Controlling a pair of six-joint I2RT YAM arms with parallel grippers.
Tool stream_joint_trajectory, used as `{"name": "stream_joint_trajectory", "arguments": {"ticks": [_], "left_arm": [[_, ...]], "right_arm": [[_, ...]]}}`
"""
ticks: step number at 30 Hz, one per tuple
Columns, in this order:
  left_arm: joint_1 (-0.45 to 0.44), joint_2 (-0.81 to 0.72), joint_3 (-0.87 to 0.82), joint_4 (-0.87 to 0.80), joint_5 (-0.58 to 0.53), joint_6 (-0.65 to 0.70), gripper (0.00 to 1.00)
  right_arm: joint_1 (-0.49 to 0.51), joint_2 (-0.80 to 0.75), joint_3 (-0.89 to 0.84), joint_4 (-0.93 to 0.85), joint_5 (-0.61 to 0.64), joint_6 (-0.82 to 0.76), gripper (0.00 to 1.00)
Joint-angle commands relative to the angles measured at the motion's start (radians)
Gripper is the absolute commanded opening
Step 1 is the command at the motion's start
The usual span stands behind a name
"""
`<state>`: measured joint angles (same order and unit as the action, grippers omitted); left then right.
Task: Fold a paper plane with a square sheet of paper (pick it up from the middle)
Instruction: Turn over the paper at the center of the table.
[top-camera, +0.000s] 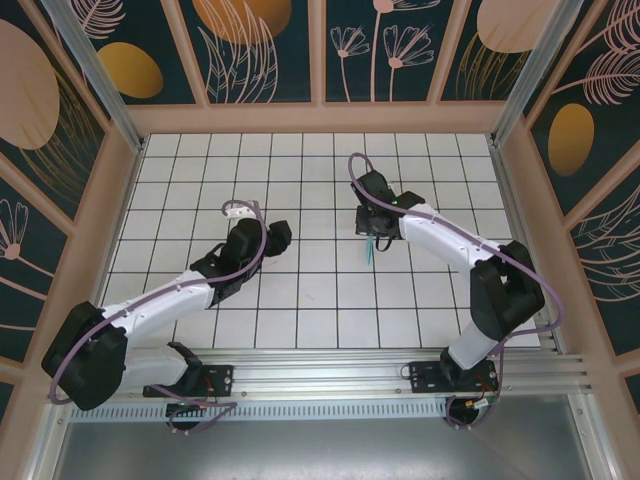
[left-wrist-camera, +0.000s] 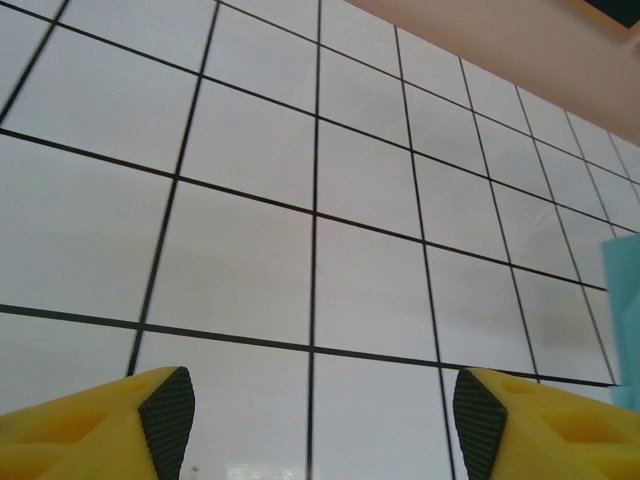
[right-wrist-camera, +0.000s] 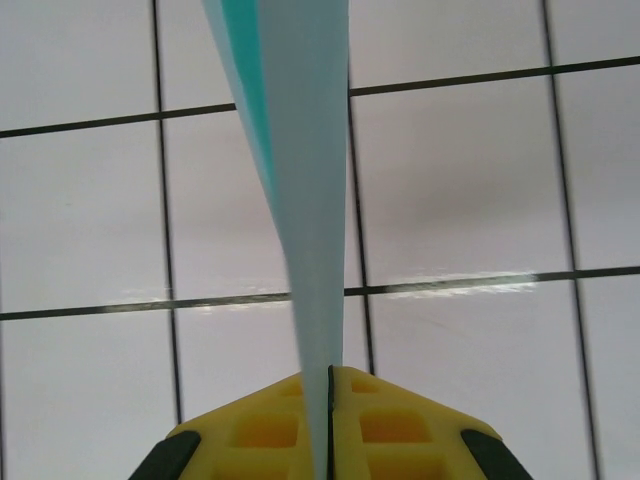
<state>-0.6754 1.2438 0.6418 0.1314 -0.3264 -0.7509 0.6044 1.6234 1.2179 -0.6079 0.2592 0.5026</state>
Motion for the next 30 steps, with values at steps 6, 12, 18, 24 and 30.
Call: {"name": "stream_joint_trajectory", "arguments": {"ticks": [6, 12, 18, 24, 30], "left_arm": [[-0.004, -0.040, -0.005, 0.034, -0.112, 0.043, 0.89], [0.009, -0.092, -0.029, 0.036, -0.190, 0.015, 0.99], [0.075, -0.112, -0.042, 0.020, -0.098, -0.017, 0.99], [0.109, -0.154, -0.066, 0.007, -0.089, -0.055, 0.98], [0.115, -0.268, -0.149, -0.015, -0.162, -0.119, 0.99]], "right_arm": [[0.041, 0.071, 0.106, -0.184, 0.124, -0.007, 0.09], [0.072, 0.162, 0.218, -0.293, 0.203, -0.008, 0.07], [0.129, 0.273, 0.337, -0.398, 0.308, 0.027, 0.08], [0.182, 0.397, 0.423, -0.428, 0.277, 0.077, 0.09], [0.214, 0.518, 0.487, -0.421, 0.226, 0.109, 0.10]]}}
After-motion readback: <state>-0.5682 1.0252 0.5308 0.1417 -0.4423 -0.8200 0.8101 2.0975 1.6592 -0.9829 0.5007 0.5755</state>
